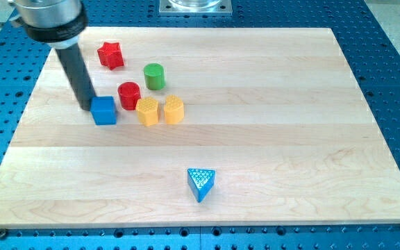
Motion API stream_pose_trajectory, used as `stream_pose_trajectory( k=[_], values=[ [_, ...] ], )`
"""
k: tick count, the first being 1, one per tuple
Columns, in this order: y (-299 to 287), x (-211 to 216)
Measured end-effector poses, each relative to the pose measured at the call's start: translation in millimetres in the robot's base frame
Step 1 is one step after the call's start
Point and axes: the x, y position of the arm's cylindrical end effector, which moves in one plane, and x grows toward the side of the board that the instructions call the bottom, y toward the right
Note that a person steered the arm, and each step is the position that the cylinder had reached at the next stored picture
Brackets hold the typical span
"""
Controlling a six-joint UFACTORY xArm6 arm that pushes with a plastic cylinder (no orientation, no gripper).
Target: Drag the green circle at the left side of the blue cube
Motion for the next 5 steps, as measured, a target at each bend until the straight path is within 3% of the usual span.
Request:
stream_pose_trajectory(
  k=[3, 4, 5],
  values=[
    [139, 123],
    [112, 110],
    [48, 77]
  ],
)
